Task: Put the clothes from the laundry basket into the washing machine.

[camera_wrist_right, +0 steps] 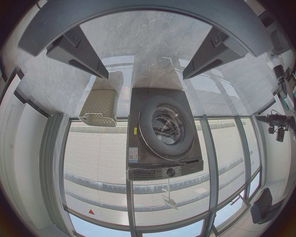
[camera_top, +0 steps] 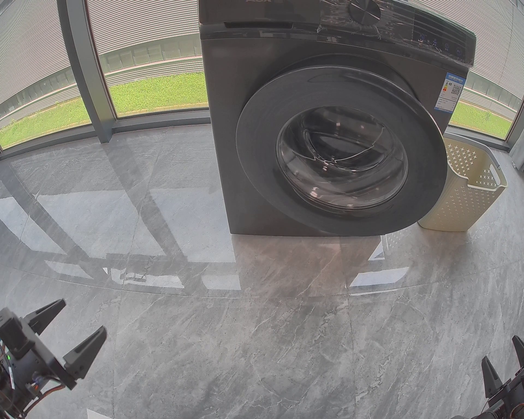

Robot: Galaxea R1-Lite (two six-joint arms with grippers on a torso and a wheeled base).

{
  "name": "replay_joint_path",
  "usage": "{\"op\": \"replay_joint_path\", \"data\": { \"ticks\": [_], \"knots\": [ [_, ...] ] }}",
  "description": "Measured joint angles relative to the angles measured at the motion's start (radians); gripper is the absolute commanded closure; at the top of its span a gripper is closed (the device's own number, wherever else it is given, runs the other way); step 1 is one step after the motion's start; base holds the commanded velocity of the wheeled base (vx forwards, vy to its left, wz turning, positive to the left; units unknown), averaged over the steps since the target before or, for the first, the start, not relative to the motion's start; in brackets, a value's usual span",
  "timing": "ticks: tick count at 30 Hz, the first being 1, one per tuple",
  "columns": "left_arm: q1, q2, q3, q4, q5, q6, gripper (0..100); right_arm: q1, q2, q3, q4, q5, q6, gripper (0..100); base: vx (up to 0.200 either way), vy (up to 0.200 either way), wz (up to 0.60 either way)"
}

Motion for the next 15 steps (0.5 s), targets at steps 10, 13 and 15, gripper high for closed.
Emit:
{"op": "replay_joint_path", "data": {
  "ticks": [10, 13, 15],
  "knots": [
    [0.216, -0.459, 0.067, 0.457, -0.054, 0.019, 0, 0.000, 0.000, 0.000, 0.000, 0.000, 0.000, 0, 0.000, 0.000, 0.00],
    [0.262, -0.558, 0.071, 0.526, -0.062, 0.020, 0, 0.000, 0.000, 0.000, 0.000, 0.000, 0.000, 0, 0.000, 0.000, 0.00],
    [0.307, -0.605, 0.071, 0.532, -0.075, 0.023, 0, 0.000, 0.000, 0.000, 0.000, 0.000, 0.000, 0, 0.000, 0.000, 0.00]
  ]
}}
